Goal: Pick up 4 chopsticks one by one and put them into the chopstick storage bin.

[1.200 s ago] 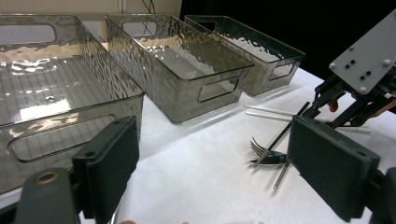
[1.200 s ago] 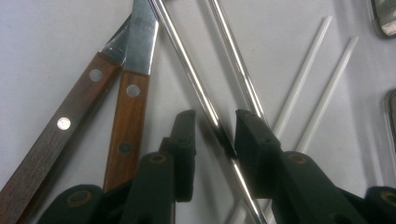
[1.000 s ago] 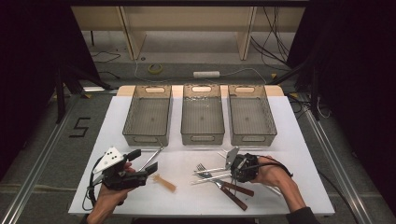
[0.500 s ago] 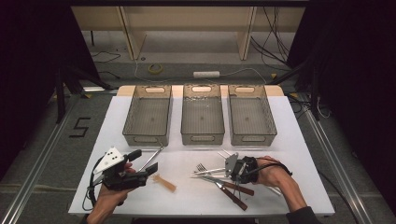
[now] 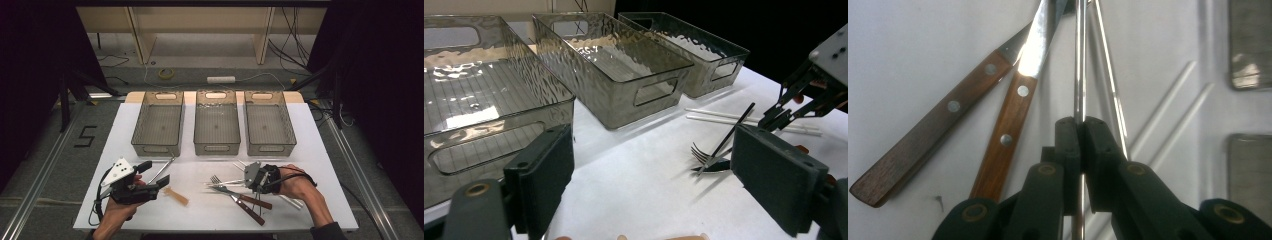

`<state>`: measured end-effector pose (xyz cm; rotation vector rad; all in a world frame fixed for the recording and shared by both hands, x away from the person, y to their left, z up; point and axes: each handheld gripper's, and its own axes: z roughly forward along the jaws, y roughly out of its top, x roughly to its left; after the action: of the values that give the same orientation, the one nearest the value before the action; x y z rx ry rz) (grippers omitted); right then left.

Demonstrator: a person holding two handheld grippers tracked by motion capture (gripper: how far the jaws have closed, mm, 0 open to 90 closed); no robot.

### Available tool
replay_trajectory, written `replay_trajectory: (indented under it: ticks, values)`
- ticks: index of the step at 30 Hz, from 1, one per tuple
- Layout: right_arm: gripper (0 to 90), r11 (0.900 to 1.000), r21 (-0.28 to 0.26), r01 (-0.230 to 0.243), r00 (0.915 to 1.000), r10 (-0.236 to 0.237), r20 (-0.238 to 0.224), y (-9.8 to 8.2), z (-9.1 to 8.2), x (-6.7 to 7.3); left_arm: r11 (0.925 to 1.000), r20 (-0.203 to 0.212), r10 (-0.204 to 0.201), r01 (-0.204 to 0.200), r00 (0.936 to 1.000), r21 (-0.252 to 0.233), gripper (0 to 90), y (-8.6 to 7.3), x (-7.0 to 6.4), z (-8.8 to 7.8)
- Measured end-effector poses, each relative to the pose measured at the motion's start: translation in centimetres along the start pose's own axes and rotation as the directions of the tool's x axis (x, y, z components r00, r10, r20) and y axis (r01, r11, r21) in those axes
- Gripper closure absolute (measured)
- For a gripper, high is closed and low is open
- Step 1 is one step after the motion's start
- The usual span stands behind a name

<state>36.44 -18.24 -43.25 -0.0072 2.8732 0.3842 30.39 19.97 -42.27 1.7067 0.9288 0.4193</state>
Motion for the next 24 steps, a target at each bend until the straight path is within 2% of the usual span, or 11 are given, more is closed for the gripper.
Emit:
replay_trajectory:
  ticks: [4,6,8,15,17,20,23,24]
  values:
    - [86.1,1.0,-0.023,0.009,0.9999,-0.009,0.01,0.7,-0.7,0.4,0.9994,0.025,0.01,-0.011,0.9996,0.032,17.3,0.0,-0.6,0.4]
    - [86.1,1.0,-0.025,0.017,0.9997,-0.017,0.017,1.1,-1.0,0.6,0.9973,0.037,0.041,-0.044,0.9985,0.06,17.2,0.0,-1.2,0.7]
    - [86.1,0.999,-0.028,0.022,0.9996,-0.021,0.02,1.5,-1.2,0.8,0.9934,0.047,0.076,-0.08,0.996,0.082,17.2,0.1,-1.8,1.0]
    - [86.1,0.998,-0.039,0.053,0.9985,-0.052,0.018,2.9,-1.3,1.4,0.9789,0.086,0.13,-0.142,0.9878,0.147,19.3,0.4,-2.8,2.3]
    - [86.0,0.997,-0.041,0.061,0.998,-0.06,0.017,3.2,-1.4,1.5,0.9723,0.101,0.14,-0.156,0.985,0.174,20.1,0.4,-3.1,2.8]
    - [86.1,0.996,-0.042,0.074,0.9969,-0.072,0.031,3.7,-1.5,1.7,0.9571,0.136,0.166,-0.193,0.9766,0.216,23.1,0.3,-3.8,3.8]
    - [86.0,0.996,-0.048,0.075,0.9967,-0.073,0.035,3.9,-1.7,1.9,0.9386,0.173,0.196,-0.236,0.9652,0.252,25.5,0.2,-4.6,4.8]
    - [86.0,0.996,-0.051,0.077,0.9964,-0.075,0.039,4.0,-1.7,1.9,0.9288,0.183,0.213,-0.257,0.9598,0.267,26.6,0.2,-4.8,5.1]
